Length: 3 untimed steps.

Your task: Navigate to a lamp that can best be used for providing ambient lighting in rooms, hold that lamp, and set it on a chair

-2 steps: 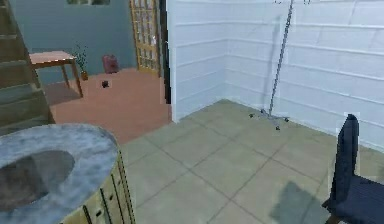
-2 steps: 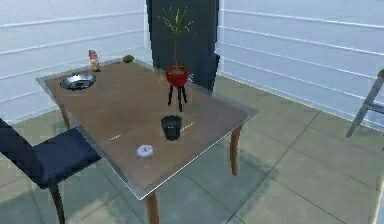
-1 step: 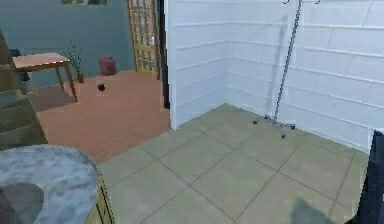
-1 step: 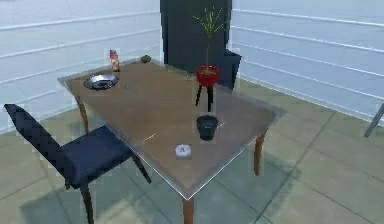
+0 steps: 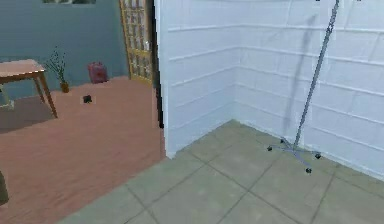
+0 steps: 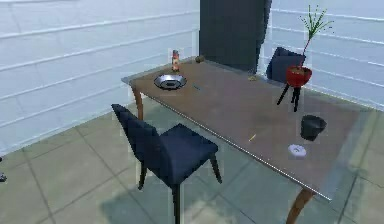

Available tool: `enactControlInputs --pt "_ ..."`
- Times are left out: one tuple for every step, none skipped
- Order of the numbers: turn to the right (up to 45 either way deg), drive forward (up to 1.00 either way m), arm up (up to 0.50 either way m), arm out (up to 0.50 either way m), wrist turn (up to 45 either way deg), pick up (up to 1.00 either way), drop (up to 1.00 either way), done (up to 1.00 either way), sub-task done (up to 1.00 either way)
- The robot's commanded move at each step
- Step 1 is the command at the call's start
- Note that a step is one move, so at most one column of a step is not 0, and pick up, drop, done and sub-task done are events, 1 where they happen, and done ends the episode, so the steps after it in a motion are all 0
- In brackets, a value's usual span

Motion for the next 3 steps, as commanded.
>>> enactControlInputs --pt "-21.0 0.00 0.00 0.00 0.0 0.00 0.00 0.00 0.00" --pt "0.0 1.00 0.00 0.00 0.0 0.00 0.00 0.00 0.00" --pt "-3.0 0.00 0.00 0.00 0.0 0.00 0.00 0.00 0.00"
